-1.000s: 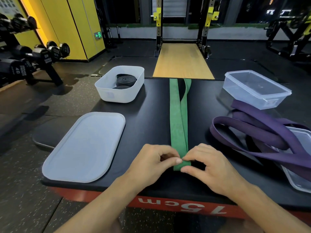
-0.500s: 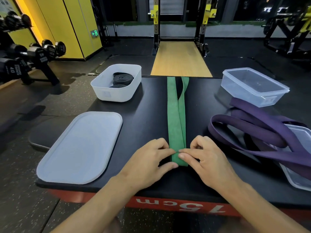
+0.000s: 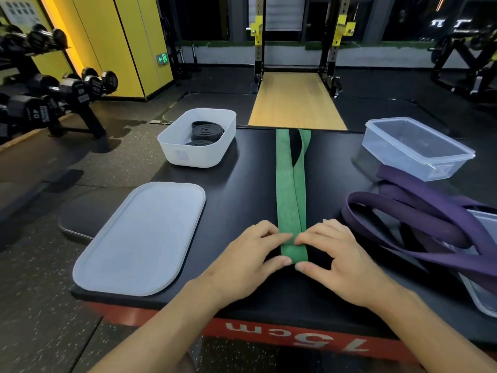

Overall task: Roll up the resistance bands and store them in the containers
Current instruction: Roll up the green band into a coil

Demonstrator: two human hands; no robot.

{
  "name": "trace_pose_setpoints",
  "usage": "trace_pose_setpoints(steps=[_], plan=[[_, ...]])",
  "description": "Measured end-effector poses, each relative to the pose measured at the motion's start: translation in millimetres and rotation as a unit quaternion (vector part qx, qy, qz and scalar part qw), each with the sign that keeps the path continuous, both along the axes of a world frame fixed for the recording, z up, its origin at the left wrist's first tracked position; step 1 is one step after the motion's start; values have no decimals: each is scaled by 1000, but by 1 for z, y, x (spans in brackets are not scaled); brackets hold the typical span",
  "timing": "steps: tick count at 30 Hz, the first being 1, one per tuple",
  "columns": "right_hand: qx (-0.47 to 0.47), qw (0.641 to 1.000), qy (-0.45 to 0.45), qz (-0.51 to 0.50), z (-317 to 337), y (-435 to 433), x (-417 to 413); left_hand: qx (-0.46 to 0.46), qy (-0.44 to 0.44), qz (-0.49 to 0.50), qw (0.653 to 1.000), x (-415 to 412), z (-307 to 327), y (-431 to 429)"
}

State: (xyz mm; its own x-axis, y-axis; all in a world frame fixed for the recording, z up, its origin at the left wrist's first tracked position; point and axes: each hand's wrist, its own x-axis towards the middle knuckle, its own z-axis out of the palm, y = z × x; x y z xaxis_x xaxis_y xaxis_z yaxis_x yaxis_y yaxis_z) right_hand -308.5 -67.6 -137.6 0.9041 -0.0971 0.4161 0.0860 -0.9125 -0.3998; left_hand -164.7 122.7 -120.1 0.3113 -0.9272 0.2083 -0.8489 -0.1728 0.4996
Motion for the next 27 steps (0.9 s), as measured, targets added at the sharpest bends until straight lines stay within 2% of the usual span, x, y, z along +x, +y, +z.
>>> trace_pose_setpoints(steps=[3,5,8,10,13,18,21,23,27], plan=[[1,1000,6,3,4,-2,4,-87,32,41,995,-8,-7,-1],[-8,1000,14,3,8,-2,7,-118,89,79,986,-7,-9,-1],[-9,999,19,25,8,-2,10,-98,236,104,961,4,-6,-1],[24,999,24,32,6,-2,12,-76,280,95,952,10,-3,-2],[40,999,7,19,6,0,16,-68,304,104,944,11,1,-1],[16,1000,-15,-9,11,7,26,-80,345,174,919,-5,10,-5],[15,999,-35,-34,14,14,29,-82,327,210,918,-18,12,-6],[10,998,-46,-48,16,20,30,-86,344,226,907,-21,15,-8],[-21,997,-37,-64,19,26,32,-67,342,241,906,-25,21,-13]])
